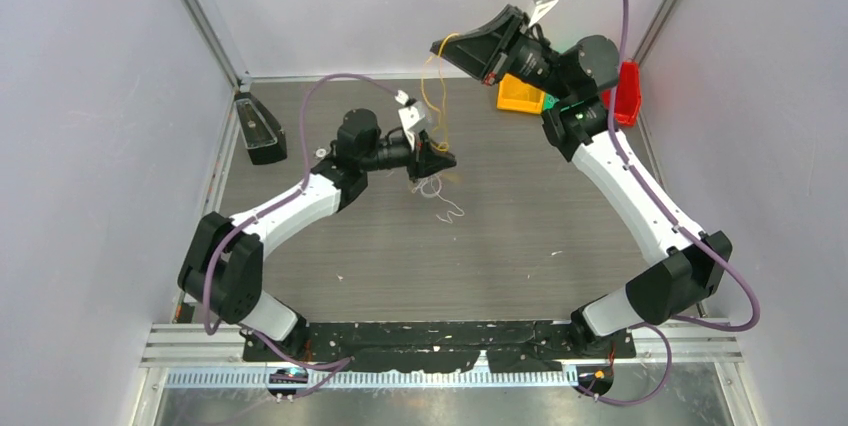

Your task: Untangle the cables

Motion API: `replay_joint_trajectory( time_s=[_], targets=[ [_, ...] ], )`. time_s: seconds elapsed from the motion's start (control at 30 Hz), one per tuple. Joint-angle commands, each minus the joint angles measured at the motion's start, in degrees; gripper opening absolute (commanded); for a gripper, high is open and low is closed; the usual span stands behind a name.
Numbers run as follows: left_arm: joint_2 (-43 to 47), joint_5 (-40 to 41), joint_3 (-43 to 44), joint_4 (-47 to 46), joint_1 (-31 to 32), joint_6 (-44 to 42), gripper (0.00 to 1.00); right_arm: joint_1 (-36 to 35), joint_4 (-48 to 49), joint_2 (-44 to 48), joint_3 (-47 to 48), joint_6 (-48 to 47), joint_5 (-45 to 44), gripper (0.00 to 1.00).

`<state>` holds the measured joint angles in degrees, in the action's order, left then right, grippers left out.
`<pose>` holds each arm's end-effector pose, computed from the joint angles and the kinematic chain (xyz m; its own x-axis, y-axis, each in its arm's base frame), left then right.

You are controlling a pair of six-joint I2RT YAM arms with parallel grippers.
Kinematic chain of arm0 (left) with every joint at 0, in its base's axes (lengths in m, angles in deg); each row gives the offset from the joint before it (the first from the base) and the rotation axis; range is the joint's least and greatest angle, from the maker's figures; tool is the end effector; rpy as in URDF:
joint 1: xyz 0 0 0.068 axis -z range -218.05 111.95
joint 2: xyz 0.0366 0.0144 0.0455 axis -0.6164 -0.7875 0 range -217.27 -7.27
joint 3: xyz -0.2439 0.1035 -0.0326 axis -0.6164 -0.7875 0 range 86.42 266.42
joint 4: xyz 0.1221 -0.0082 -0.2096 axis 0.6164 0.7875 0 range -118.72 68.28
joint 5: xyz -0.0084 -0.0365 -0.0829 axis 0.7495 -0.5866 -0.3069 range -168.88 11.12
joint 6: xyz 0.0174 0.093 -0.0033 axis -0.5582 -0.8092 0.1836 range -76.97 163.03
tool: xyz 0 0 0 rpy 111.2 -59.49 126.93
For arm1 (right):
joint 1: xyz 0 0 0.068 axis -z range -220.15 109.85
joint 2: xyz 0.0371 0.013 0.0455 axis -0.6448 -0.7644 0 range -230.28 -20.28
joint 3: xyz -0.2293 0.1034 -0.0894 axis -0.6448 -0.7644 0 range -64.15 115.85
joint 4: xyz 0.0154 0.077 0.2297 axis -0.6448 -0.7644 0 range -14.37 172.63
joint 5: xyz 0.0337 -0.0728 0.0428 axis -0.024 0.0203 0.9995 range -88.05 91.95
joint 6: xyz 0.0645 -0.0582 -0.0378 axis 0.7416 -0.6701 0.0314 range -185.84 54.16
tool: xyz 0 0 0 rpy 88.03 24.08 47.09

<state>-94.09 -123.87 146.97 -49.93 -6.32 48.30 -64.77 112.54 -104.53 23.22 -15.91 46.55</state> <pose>0.2810 -0.2450 0.3134 -0.1641 0.0249 -0.9861 0.9599 0.2343 -0.1538 0.2737 0.1915 0.5158 -0.3176 0.4539 -0.8325 -0.9146 0.0851 0.3953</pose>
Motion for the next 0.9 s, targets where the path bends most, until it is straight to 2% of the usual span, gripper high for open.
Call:
replay_joint_trajectory(
  time_s=[0.0, 0.1, 0.13, 0.17, 0.23, 0.4, 0.67, 0.87],
  targets=[
    [0.0, 2.2, -7.4, -0.6, -3.2, 1.1, 0.02, 1.7, 2.4, 1.7, 8.3, 1.1, -1.9, 0.05],
    [1.3, 3.2, -11.3, -0.7, -6.0, 5.4, 0.00, 4.8, 2.0, 0.6, 12.2, 2.0, -2.8, 0.05],
    [1.7, 3.2, -12.2, -0.5, -6.6, 6.0, 0.02, 5.3, 1.9, 0.0, 12.7, 2.0, -2.9, 0.05],
    [2.1, 3.2, -12.9, 0.0, -6.9, 6.0, 0.10, 6.4, 1.7, -0.3, 13.7, 2.0, -3.1, 0.05],
    [2.6, 3.7, -13.5, 1.2, -7.1, 5.2, 0.34, 7.6, 1.1, -1.1, 14.3, 1.8, -3.2, 0.06],
    [4.9, 4.6, -13.1, 2.9, -8.1, 5.5, 0.61, 10.0, -2.4, -2.4, 13.5, -2.2, -3.1, 0.05],
    [13.2, 5.8, -12.6, 12.8, -9.4, -2.9, 0.73, 15.2, -9.1, -5.3, 13.7, -13.4, -4.1, 0.05],
    [18.2, 5.6, -12.4, 16.7, -10.9, -2.4, 0.82, 18.9, -12.6, -10.3, 17.6, -20.7, -4.3, 0.05]
  ],
)
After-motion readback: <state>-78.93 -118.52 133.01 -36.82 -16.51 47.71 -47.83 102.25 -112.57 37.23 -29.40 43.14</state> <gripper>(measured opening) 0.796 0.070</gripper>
